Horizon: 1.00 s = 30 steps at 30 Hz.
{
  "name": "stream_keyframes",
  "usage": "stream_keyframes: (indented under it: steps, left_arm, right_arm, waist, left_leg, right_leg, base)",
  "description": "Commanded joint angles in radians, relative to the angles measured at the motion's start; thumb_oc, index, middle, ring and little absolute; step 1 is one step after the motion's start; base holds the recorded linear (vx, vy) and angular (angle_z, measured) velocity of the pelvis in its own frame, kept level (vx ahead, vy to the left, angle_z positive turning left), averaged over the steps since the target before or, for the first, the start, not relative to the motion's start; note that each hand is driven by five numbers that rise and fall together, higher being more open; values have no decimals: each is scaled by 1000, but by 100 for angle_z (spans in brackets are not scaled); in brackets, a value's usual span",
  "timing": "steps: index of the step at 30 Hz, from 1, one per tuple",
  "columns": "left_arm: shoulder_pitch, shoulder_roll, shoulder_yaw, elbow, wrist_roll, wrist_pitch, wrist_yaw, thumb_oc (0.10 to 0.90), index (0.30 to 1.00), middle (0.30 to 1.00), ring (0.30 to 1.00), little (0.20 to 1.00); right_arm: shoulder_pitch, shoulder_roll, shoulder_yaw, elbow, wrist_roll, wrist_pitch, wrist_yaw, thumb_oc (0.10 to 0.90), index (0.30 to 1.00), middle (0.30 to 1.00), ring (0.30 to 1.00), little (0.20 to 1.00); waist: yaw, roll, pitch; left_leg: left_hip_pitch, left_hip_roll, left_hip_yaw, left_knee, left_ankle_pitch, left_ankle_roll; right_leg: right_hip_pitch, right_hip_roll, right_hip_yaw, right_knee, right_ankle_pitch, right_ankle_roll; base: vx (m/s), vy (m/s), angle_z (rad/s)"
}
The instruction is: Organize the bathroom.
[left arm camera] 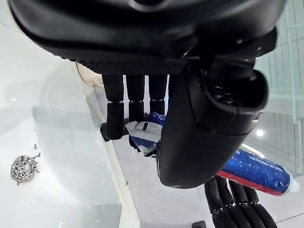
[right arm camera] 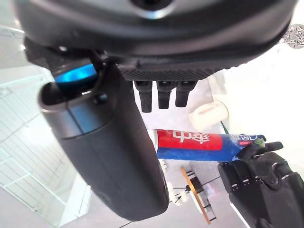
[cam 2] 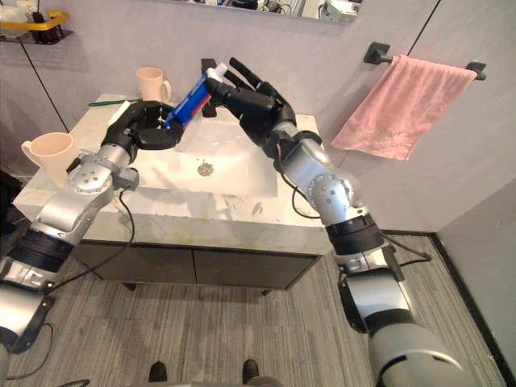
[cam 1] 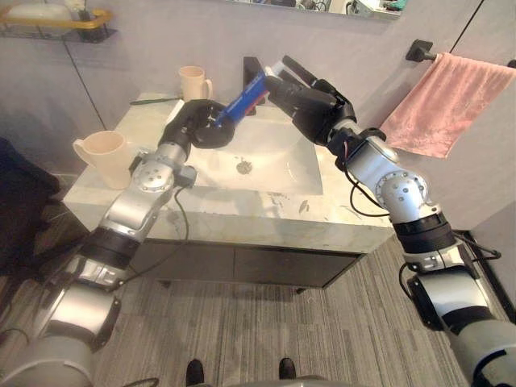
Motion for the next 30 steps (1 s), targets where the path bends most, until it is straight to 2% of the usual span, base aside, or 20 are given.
stream_keyframes:
  steps: [1,30]
  left_arm:
    - [-155,-18,-6,42,32,-122,24,400,300,300,300,300]
    - [-185,-11,-26,43,-4,-118,51,400,300,300,300,300]
  right_arm:
    - [-129,18,-28,-34,51,-122,35,800,900,900,900,900]
    - [-129,10,-2,32,59,-91,53,800,900,900,900,900]
  waist:
    - [21,42,-221]
    - [14,49,-220]
  left_leg:
    - [41,95,46,-1,-19,-4]
    - [46,97,49,-1,-17,-4]
  right_leg:
    - [-7,-29,16,-7,-39,36]
    - [-5,-26,14,-7,-36,34]
  base:
    - [0,0,0]
    - [0,0,0]
